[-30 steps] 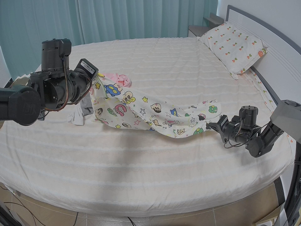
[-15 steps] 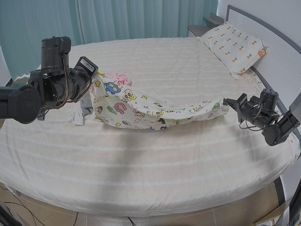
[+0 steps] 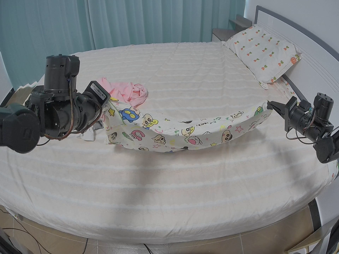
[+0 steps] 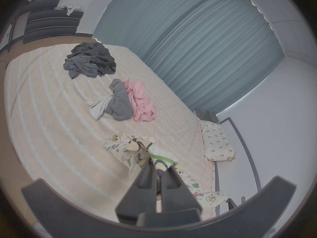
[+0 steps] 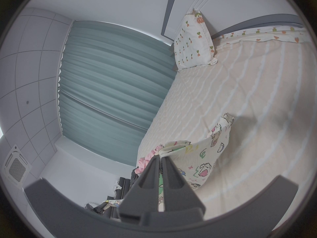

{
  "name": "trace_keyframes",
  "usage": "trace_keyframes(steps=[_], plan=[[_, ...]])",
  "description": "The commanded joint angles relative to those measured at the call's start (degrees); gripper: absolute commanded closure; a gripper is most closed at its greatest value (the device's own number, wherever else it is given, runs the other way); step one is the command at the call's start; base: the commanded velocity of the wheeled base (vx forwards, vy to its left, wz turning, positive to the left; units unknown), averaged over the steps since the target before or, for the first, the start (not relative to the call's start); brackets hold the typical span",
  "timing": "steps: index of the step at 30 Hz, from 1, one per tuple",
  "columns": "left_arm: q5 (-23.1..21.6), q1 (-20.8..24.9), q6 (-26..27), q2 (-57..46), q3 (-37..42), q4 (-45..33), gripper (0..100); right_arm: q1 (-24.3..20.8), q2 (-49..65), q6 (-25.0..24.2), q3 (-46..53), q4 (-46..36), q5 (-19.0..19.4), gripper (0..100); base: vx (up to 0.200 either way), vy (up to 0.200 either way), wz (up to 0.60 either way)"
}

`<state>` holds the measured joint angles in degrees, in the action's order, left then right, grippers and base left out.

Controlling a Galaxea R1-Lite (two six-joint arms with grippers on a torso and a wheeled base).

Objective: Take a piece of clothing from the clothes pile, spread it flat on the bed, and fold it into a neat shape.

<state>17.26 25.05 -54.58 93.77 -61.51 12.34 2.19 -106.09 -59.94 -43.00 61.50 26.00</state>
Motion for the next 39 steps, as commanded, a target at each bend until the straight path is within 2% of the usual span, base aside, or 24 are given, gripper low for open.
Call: trace_keyframes(steps=[1,5,10,16,21,27,29,33,39], plan=[[-0.1,2.1,-0.5,-3.6,6.8,0.2,100,2.1,4.0,0.2,7.0,0.4,2.3,100,0.000,0.000,0.00],[-0.2,3.8,-1.2,-5.3,11.7,0.5,100,2.7,4.0,0.8,10.6,0.5,3.3,100,0.000,0.000,0.00],[-0.2,5.9,-3.8,-7.1,19.5,0.5,100,2.8,3.8,6.0,18.5,0.6,4.8,100,0.000,0.000,0.00],[-0.3,6.1,-4.8,-7.3,26.9,0.5,100,2.8,3.8,10.5,26.3,0.7,5.2,100,0.000,0.000,0.00],[-0.6,7.3,-7.4,-7.2,30.6,0.6,100,3.1,2.6,15.0,31.4,0.7,6.6,100,0.000,0.000,0.00],[-1.5,10.5,-9.7,-6.7,35.2,0.6,100,4.8,0.5,19.0,34.1,0.6,8.4,100,0.000,0.000,0.00],[-1.6,10.6,-9.9,-6.7,35.5,0.6,100,4.9,0.0,19.8,34.4,0.6,8.5,100,0.000,0.000,0.00],[-2.3,11.0,-10.4,-5.4,37.6,0.5,100,5.4,-4.1,24.9,35.7,0.7,8.4,100,0.000,0.000,0.00],[-3.6,11.1,-10.4,-4.8,40.6,0.2,100,5.3,-8.2,27.6,36.4,0.7,8.3,100,0.000,0.000,0.00]])
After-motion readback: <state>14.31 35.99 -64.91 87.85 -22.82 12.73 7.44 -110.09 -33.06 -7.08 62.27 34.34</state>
